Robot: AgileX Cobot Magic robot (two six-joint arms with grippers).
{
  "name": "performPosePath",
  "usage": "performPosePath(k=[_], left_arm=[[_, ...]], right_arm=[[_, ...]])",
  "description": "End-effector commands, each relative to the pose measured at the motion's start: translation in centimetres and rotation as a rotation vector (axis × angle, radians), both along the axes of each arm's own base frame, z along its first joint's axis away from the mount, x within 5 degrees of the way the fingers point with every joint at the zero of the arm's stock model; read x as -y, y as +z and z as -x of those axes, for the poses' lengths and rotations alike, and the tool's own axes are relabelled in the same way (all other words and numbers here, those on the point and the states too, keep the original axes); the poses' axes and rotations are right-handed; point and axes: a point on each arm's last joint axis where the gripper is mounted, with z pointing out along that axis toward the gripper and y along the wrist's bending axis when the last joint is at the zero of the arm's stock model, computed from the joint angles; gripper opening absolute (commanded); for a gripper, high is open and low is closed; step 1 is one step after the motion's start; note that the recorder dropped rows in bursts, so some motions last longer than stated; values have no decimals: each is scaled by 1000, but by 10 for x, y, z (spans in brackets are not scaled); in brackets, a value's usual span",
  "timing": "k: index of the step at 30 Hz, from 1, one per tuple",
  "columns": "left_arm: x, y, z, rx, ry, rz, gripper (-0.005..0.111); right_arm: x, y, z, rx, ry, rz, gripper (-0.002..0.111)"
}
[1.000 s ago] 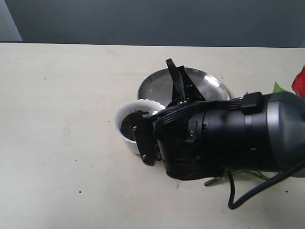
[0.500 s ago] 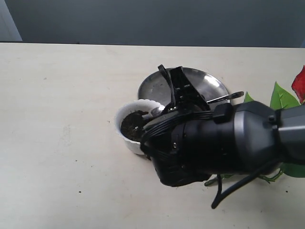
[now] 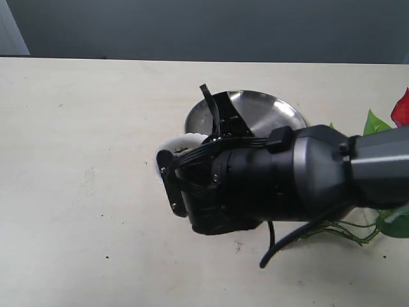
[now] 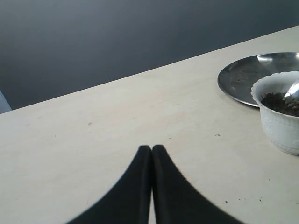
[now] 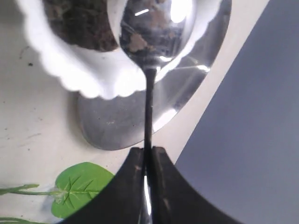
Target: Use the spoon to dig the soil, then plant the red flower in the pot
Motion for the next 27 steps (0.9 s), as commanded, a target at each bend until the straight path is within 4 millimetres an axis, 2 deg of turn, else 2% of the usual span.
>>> performPosePath(k=[1,4,8,10,14,18,23,27], left_arm=[[1,2,0,13,-6,15,0],[1,2,0,13,-6,15,0],[1,2,0,13,-6,15,0],[1,2,0,13,-6,15,0],[1,2,0,13,-6,15,0],[1,2,0,13,-6,15,0],[1,2,0,13,-6,15,0],[1,2,0,13,-6,15,0]], right_arm=[[-4,11,-5,50,-61,-4,-1],[4,18,-6,94,-141,58,-1],[3,33,4,28,-121,-67,-1],[-2,27,7,-76,-110,-158,-1],[7,7,-18,-87,-261,-188,-1],[10,15,-18,-67,-328,-264,-1],[4,40,5,-82,-356,-456,-1],[-11,49,36,-274,-315,-636,-1]])
